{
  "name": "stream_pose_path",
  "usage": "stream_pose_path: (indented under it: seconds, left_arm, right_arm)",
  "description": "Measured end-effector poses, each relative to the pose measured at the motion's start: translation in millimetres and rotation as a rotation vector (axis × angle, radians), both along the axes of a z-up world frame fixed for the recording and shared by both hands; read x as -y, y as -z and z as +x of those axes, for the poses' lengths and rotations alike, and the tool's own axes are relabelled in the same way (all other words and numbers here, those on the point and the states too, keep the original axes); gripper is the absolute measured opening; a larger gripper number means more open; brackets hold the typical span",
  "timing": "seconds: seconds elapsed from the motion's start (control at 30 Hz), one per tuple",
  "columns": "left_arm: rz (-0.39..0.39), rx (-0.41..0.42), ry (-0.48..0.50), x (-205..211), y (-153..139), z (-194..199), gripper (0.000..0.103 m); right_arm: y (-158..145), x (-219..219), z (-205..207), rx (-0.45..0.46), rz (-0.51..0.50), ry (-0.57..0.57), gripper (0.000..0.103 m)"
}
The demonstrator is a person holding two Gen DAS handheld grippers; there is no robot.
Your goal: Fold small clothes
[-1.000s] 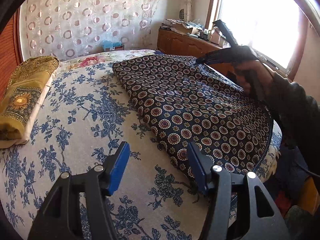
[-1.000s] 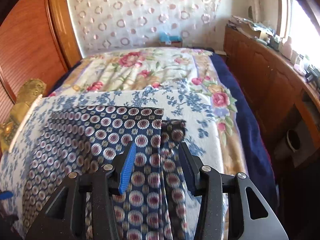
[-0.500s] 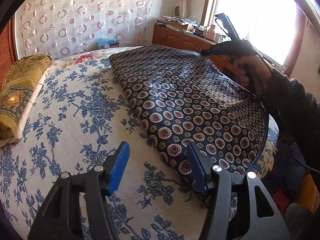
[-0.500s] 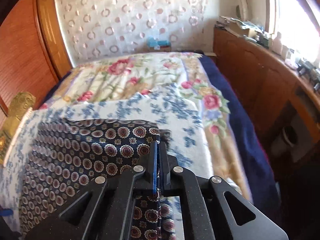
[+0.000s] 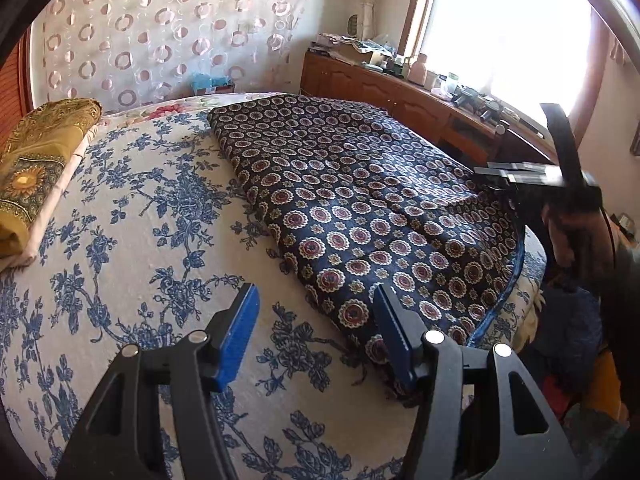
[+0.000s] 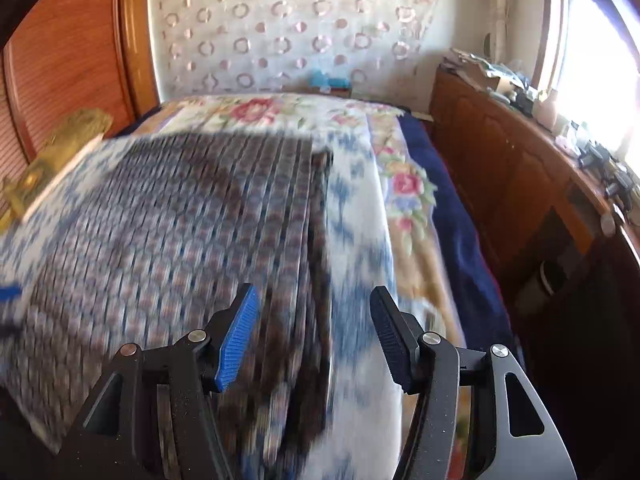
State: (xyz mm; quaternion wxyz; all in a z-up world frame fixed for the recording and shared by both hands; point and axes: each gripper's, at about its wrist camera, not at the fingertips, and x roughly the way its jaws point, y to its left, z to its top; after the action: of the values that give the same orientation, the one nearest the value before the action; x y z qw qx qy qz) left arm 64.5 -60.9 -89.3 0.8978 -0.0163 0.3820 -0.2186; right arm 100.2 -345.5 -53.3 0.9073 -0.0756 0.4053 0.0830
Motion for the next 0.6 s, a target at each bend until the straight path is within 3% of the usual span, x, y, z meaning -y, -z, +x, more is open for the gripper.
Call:
stream_pose_path:
  seconds: [0.13,0.27,0.43,0.5,0.6]
  left_arm:
    - [-0.015,-0.002,0.023,3.2,-0.5,-3.6,0.058]
    - [-0.011,-0.012,0.057,10.5,1.4,-7.1,0.037]
    - [-0.007,-0.048,0.077,15.7,7.1,-8.2,0.035]
    - [0.001,-0.058,0.079,16.8,9.2,-7.9,0.034]
    - [0.005,-0.057,0.086,18.0,9.4,-9.2,0.034]
  right_arm:
    - [10.2,4.3,-35.4,-0.016,0.017,0.021,0.060]
    - [15.7,8.0,-54.1,-0.047,0.057,0.039,0.060]
    - [21.6,6.1,-70.6,-0.063,0.067,0.024,0.060]
    - [22.7,4.7,-78.1,-0.058,0.073,0.015,0.055]
    - [23.5,-2.8,-85.5,-0.057,0.074,-0.019,0.039]
